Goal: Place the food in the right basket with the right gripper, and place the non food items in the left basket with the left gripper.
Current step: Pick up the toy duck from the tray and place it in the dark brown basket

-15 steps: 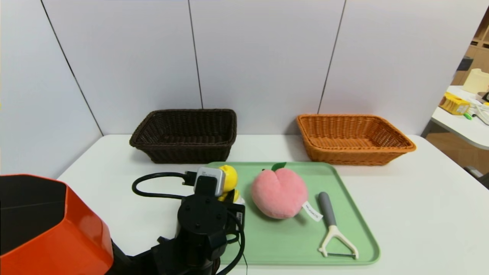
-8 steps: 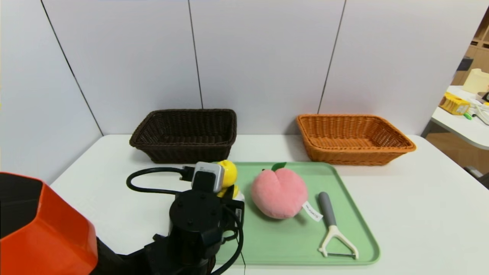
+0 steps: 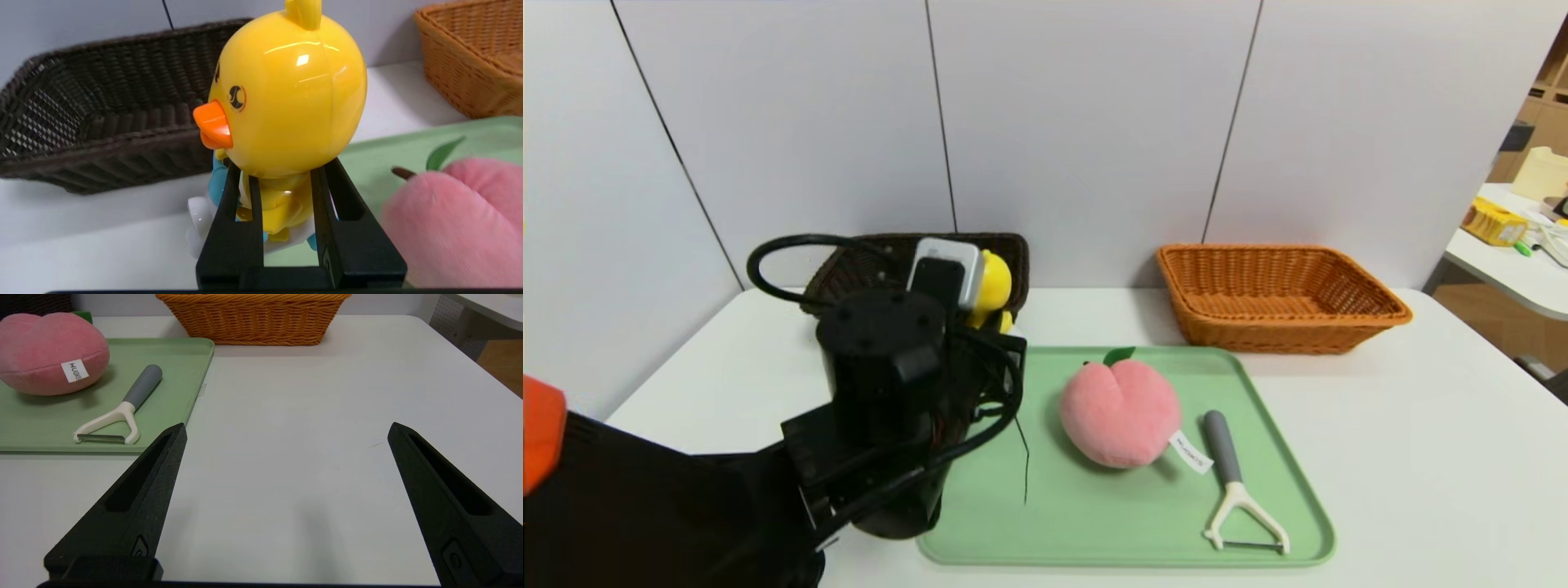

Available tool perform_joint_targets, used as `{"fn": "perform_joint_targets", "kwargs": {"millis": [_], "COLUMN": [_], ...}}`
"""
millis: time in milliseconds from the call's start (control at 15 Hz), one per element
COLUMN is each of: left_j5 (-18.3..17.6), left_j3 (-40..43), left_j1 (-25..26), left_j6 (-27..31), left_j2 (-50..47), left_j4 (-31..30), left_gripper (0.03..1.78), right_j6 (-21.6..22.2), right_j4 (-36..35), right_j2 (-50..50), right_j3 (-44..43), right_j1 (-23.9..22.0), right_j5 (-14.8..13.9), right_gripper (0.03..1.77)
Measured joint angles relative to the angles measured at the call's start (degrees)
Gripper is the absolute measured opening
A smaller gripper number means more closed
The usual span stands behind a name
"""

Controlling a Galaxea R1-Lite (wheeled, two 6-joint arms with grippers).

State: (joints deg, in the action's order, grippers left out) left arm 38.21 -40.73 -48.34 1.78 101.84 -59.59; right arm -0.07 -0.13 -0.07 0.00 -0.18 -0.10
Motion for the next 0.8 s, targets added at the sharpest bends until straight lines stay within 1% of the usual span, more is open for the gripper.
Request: {"fn": "perform_joint_targets", "kwargs": {"millis": [267,467,600,800], "left_j5": [-5.55,-9.63,-10.42,-10.67], "left_j3": [-12.00,-21.48,-27.14,-32.59], "left_j1": [8.12,14.08,17.03,21.19], "left_j6": [5.74,6.46,6.42,6.42], "left_j2": [0.23,4.22,8.33,14.17], "left_j4": [6.07,10.40,11.91,14.84], "left_gripper": [0.37,0.37,0.37,0.37], "right_j6": [0.00,0.00,0.00,0.00], "right_j4": [-0.02,-0.02,-0.02,-0.02], "right_j2": [0.00,0.00,0.00,0.00], "right_j3": [0.00,0.00,0.00,0.00], "right_j1": [0.00,0.00,0.00,0.00], "right_j5": [0.00,0.00,0.00,0.00], "right_gripper": [1.70,1.70,1.70,1.70]}}
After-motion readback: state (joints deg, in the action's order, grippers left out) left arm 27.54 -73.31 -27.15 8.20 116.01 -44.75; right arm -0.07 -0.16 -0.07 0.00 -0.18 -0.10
